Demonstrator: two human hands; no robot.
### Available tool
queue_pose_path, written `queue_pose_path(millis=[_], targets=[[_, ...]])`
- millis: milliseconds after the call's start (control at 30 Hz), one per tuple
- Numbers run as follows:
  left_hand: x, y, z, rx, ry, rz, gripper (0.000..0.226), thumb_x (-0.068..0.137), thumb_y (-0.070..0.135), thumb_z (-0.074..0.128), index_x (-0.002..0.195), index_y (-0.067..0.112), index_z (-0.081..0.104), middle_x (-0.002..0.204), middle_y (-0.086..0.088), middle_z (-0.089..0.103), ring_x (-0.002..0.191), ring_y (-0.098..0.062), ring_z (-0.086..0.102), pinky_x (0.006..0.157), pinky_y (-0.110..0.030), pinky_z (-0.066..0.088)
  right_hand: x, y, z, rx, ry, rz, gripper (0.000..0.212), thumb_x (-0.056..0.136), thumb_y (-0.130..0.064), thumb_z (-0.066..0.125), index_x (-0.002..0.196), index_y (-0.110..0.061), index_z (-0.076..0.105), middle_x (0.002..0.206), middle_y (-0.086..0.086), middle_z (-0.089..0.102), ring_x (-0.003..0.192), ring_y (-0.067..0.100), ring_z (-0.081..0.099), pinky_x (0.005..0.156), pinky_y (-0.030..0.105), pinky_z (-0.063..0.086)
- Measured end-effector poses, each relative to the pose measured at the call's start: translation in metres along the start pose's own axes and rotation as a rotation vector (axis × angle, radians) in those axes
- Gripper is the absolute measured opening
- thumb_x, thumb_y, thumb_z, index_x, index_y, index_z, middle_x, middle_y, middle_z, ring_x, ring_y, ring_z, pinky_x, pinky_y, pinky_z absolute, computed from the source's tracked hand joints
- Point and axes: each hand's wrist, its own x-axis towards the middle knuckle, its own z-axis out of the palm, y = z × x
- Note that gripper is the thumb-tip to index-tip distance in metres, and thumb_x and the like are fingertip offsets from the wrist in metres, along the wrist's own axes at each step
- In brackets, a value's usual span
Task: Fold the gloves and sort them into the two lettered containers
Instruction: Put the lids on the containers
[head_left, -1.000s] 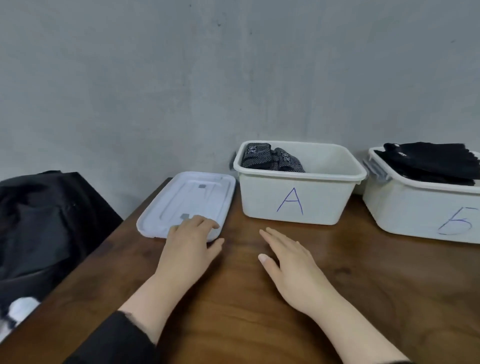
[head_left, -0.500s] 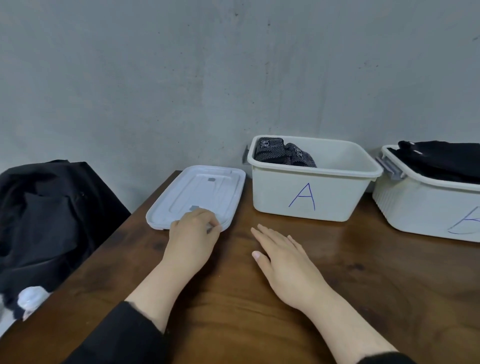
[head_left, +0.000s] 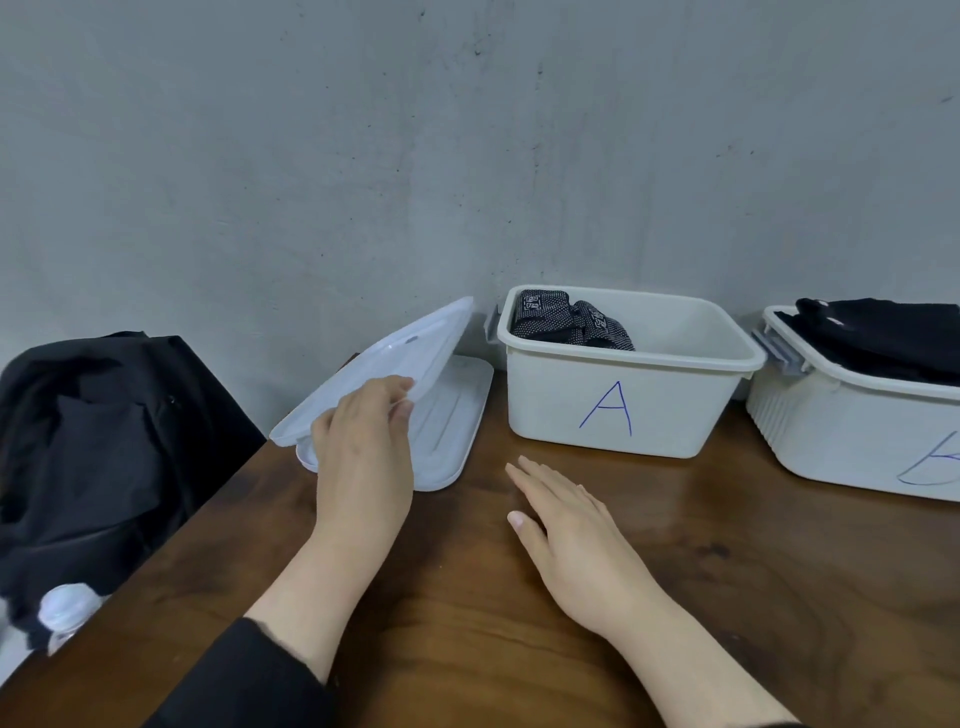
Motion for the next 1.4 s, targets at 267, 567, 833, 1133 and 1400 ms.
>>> queue_pose_path(millis=[267, 567, 833, 1133, 1400], targets=[[0.010, 0.042, -0.037, -0.329, 0.202, 0.173, 0.018, 0.104, 0.020, 0.042, 0.108, 0.037, 0.046, 0.119, 0.024, 0.058, 0.104, 0.005, 0.056, 0.085, -0.007, 0.040, 0.006, -0.010, -0.039, 0.424, 0.419, -0.038, 0.046, 0.103, -0.035, 0.050, 0.149, -0.032, 0.044, 0.151, -0.023, 0.041, 0.141, -0.012, 0.029, 0.120, 0.020, 0.024], [0.054, 0.105, -0.039, -0.895, -0.039, 0.103, 0.014, 0.102, 0.031, 0.042, 0.094, 0.034, 0.053, 0.092, 0.011, 0.059, 0.085, -0.008, 0.053, 0.079, -0.028, 0.045, 0.045, 0.029, -0.181, 0.525, 0.646, 0.126, 0.077, 0.102, -0.042, 0.054, 0.161, -0.027, 0.009, 0.165, -0.015, 0.020, 0.149, 0.003, 0.024, 0.121, 0.032, 0.025], [0.111, 0.132, -0.004, -1.201, -0.233, -0.180, 0.017, 0.103, 0.017, 0.048, 0.105, 0.012, 0.064, 0.098, -0.002, 0.071, 0.092, -0.018, 0.064, 0.081, -0.033, 0.049, 0.033, 0.078, -0.238, 0.568, 0.803, 0.345, 0.032, 0.099, -0.050, 0.056, 0.122, -0.029, 0.056, 0.109, -0.003, 0.066, 0.087, 0.018, 0.066, 0.074, 0.038, 0.056], [0.119, 0.104, 0.052, -0.589, -0.439, -0.236, 0.024, 0.088, 0.026, 0.057, 0.102, 0.011, 0.069, 0.095, -0.012, 0.071, 0.076, -0.029, 0.064, 0.066, -0.042, 0.054, 0.046, 0.100, -0.224, 0.616, 0.529, 0.531, 0.023, 0.101, -0.029, 0.058, 0.105, -0.009, 0.069, 0.089, 0.009, 0.064, 0.063, 0.019, 0.057, 0.056, 0.027, 0.050], [0.155, 0.102, 0.084, -0.199, -0.554, -0.187, 0.016, 0.087, 0.019, 0.053, 0.074, 0.013, 0.045, 0.071, -0.007, 0.037, 0.065, -0.022, 0.036, 0.060, -0.033, 0.030, 0.058, 0.114, -0.215, 0.198, 0.365, 0.630, 0.025, 0.096, -0.017, 0.053, 0.071, -0.010, 0.051, 0.056, 0.005, 0.051, 0.045, 0.017, 0.052, 0.051, 0.027, 0.036]])
